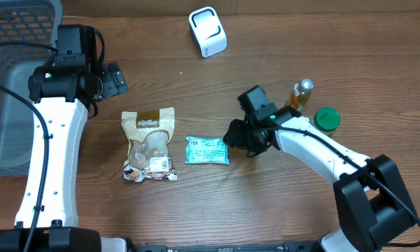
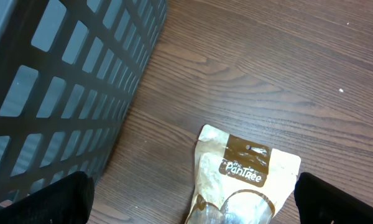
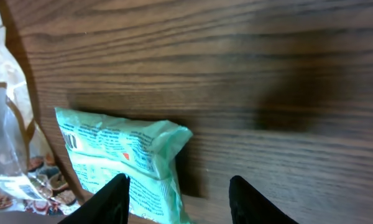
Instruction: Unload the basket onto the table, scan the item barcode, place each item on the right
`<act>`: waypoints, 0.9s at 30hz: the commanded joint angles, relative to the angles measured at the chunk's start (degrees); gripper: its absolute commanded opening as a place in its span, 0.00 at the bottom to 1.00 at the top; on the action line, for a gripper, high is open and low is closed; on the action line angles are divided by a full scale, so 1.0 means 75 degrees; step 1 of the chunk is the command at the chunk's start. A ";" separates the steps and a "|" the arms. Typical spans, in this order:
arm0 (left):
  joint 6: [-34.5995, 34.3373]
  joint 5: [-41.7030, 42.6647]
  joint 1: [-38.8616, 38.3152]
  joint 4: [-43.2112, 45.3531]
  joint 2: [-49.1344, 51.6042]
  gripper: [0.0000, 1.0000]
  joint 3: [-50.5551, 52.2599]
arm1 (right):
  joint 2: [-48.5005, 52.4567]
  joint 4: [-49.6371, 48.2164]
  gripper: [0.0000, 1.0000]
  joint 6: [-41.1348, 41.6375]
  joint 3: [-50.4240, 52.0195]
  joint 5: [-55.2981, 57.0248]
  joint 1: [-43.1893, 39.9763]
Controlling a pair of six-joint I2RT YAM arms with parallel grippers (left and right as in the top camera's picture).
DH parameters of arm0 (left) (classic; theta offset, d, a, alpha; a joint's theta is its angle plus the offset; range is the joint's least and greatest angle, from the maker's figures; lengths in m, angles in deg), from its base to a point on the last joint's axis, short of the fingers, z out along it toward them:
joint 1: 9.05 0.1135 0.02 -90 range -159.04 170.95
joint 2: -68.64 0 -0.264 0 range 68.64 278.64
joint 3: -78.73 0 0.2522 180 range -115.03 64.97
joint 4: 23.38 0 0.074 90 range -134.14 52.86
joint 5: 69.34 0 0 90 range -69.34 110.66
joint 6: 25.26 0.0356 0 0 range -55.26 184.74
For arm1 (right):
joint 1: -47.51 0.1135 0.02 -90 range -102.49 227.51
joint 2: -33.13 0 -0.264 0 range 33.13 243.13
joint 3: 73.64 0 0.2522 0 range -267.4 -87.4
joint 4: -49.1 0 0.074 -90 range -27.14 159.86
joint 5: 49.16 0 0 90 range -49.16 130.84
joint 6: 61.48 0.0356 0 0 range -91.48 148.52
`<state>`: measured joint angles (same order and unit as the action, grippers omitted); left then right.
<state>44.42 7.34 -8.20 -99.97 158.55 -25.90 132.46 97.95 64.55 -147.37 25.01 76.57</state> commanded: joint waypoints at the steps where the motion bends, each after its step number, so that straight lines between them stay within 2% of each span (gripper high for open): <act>1: 0.0201 -0.0076 -0.0015 0.0006 -0.0026 1.00 -0.0032 | -0.0128 -0.0612 0.49 -0.0003 0.0519 -0.0848 0.0020; 7: 0.0201 -0.0076 -0.0015 0.0006 -0.0026 0.99 -0.0035 | -0.0125 -0.1891 0.49 0.0003 0.1221 -0.0982 0.0117; 14: 0.0201 -0.0076 -0.0015 0.0006 -0.0026 1.00 -0.0035 | 0.0090 -0.2430 0.49 0.0428 0.1303 -0.0991 0.0117; 16: 0.0201 -0.0076 -0.0015 0.0006 -0.0026 1.00 -0.0035 | 0.0256 -0.2419 0.45 0.0431 0.1303 -0.1052 0.0119; 24: 0.0201 -0.0076 -0.0015 0.0006 -0.0026 1.00 -0.0035 | 0.0568 -0.2483 0.42 0.0425 0.1303 -0.1329 0.0189; 27: 0.0201 -0.0076 -0.0015 0.0006 -0.0026 1.00 -0.0035 | 0.0568 -0.2614 0.32 0.0420 0.1303 -0.1320 0.0216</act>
<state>44.42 7.31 -8.20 -99.95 158.55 -25.90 135.76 79.13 67.56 -138.01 15.26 77.47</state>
